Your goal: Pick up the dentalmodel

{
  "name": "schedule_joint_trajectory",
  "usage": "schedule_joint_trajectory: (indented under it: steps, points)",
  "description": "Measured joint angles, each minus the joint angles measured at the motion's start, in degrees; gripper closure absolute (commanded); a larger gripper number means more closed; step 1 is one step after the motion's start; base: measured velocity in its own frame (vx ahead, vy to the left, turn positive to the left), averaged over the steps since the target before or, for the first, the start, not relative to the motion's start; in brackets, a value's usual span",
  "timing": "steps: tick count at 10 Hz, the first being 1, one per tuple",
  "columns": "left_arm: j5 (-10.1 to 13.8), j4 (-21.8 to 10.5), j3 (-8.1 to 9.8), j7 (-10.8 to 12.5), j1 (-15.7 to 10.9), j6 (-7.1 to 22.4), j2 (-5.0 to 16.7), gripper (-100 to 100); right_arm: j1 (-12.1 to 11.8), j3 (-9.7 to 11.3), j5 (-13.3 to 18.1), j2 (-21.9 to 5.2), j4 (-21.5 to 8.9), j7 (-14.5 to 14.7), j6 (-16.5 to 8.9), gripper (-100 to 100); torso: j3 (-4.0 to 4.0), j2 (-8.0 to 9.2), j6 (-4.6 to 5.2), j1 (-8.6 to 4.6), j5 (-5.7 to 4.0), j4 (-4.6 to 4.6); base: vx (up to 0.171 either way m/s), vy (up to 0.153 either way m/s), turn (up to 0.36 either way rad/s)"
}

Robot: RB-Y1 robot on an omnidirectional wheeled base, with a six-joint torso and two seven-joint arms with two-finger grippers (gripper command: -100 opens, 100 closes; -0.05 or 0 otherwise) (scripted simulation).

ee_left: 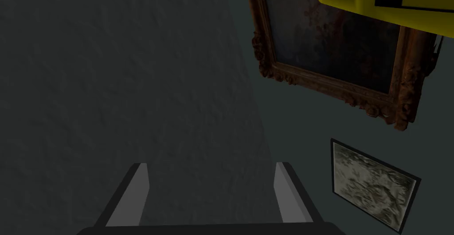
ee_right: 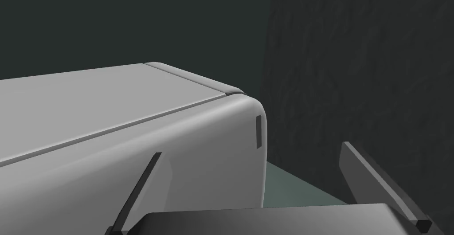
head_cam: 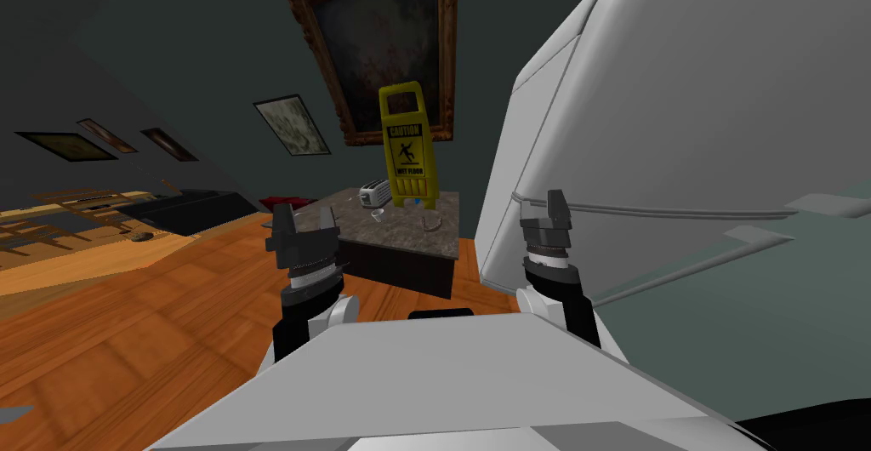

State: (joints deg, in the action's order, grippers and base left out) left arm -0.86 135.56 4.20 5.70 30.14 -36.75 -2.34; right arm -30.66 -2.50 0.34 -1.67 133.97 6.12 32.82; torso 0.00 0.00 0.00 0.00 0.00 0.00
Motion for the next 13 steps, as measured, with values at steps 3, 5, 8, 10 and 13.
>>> schedule_joint_trajectory:
  steps: [3, 5, 8, 10, 13]
  points:
    - [0.3, -3.1, -0.44, 0.8, -3.0, 2.4, 3.2, -100, 0.0, 0.0, 0.0, 0.0, 0.0, 0.0, 0.0, 0, 0.08, 0.15, 0.01, -0.08, -0.02, 0.03, -0.044, -0.029, -0.021]
    - [0.4, -6.0, -1.19, 1.5, -6.2, 4.9, 5.1, -100, 0.0, 0.0, 0.0, 0.0, 0.0, 0.0, 0.0, 0, 0.08, 0.14, 0.01, -0.14, -0.03, 0.03, -0.047, -0.037, -0.026]
    - [0.7, -9.6, -1.94, 2.5, -9.8, 8.6, 7.2, -100, 0.0, 0.0, 0.0, 0.0, 0.0, 0.0, 0.0, 0, 0.08, 0.14, 0.01, -0.12, -0.03, 0.03, -0.038, -0.029, -0.012]
    - [0.8, -12.2, -2.36, 3.0, -12.2, 10.4, 8.0, -100, 0.0, 0.0, 0.0, 0.0, 0.0, 0.0, 0.0, 0, 0.09, 0.15, 0.01, -0.12, -0.02, 0.03, -0.044, -0.027, -0.011]
    - [1.0, -15.3, -2.6, 3.9, -16.1, 14.2, 9.2, -100, 0.0, 0.0, 0.0, 0.0, 0.0, 0.0, 0.0, 0, 0.07, 0.12, -0.01, -0.09, -0.02, 0.03, -0.041, -0.026, -0.011]
